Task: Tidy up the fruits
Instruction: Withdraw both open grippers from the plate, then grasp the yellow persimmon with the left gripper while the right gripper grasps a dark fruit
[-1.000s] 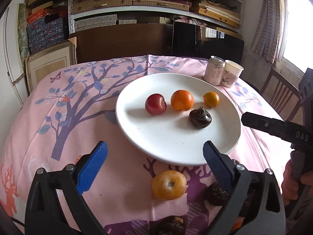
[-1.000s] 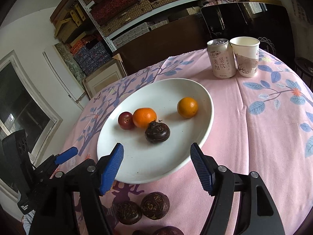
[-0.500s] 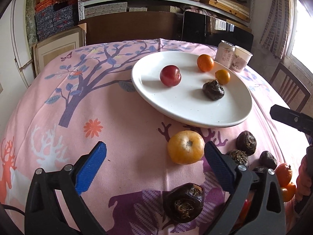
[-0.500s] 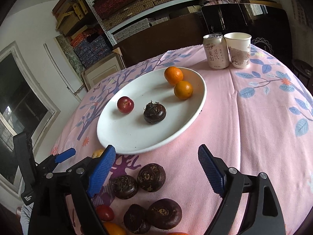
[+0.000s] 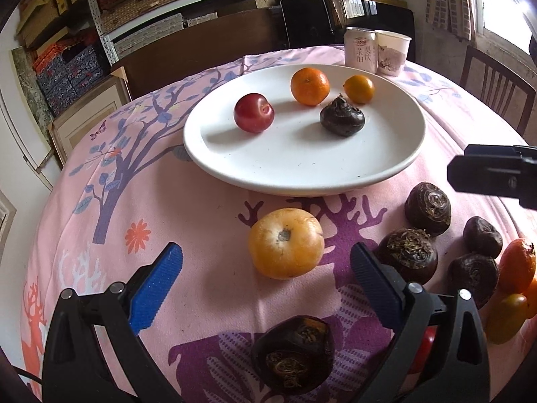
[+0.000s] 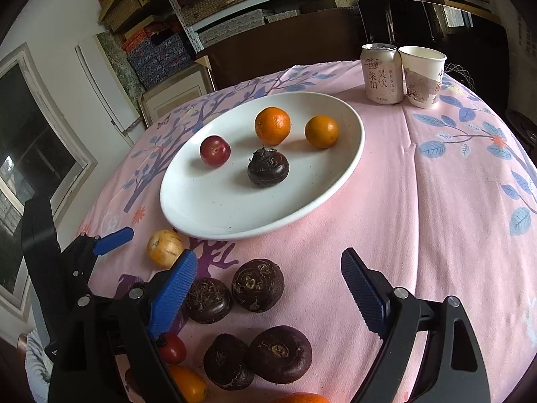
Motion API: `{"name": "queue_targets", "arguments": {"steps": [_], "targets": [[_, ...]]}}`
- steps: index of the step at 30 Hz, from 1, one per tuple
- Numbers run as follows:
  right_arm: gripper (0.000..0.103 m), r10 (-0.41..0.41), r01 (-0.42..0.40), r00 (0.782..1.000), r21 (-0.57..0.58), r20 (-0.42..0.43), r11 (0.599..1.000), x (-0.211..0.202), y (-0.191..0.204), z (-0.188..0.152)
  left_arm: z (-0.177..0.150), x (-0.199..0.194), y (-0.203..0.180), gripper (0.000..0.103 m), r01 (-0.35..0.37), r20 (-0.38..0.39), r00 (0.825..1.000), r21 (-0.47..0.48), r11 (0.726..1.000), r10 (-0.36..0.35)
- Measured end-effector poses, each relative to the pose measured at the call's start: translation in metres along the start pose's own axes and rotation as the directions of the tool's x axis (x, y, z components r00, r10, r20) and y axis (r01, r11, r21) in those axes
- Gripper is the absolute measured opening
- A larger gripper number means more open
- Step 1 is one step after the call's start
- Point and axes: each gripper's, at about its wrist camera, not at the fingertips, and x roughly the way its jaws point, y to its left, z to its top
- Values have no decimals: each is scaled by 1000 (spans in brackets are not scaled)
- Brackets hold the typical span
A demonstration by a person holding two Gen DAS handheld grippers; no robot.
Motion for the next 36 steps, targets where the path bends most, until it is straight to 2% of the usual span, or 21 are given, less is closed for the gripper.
{"name": "queue_targets", "arguments": {"steps": [2, 4, 6, 11, 13, 15, 17, 21, 22, 23, 24, 32, 36], "targets": [[78, 0, 0, 1000, -17, -19, 1000, 2, 4, -2, 1, 2, 2, 98, 0, -7, 1000, -7, 1000, 0], [61, -15, 13, 999, -43, -42, 999, 7, 7, -3, 2, 4, 4, 98, -2, -13, 1000, -19, 1000, 1], [52, -43, 38, 997, -84, -57, 996, 10, 12, -5, 3, 6, 7, 98, -1, -18, 1000, -27, 1000, 1], [51, -108, 91, 991, -188, -84, 978, 16, 27, -10, 3, 12, 9, 98, 5, -44, 999, -42, 999, -7], [46, -122, 97, 987, -212, -106, 973, 21, 29, -10, 3, 15, 11, 98, 17, -55, 998, -53, 998, -20], [42, -119, 87, 985, -230, -128, 969, 25, 32, -10, 3, 17, 14, 98, 33, -62, 997, -71, 997, -37], [42, -121, 86, 984, -242, -133, 966, 26, 34, -9, 3, 18, 16, 98, 49, -67, 996, -88, 995, -55], [41, -70, 37, 988, -228, -140, 973, 24, 32, -9, 2, 16, 20, 98, 88, -50, 994, -107, 990, -94], [41, -59, 28, 989, -225, -134, 974, 23, 32, -8, 2, 14, 20, 89, 103, -38, 993, -108, 989, -108], [41, -53, 24, 991, -221, -125, 975, 21, 32, -8, 2, 13, 20, 70, 113, -35, 992, -107, 988, -117], [41, -48, 21, 992, -218, -119, 976, 20, 31, -8, 2, 13, 20, 63, 135, -43, 989, -106, 985, -140], [41, -22, 6, 996, -183, -88, 983, 11, 25, -7, 0, 9, 22, 50, 157, -22, 987, -112, 981, -161], [40, 1, -15, 996, -165, -84, 986, 8, 22, -6, 1, -5, 29, 50, 161, 23, 987, -129, 978, -159]]}}
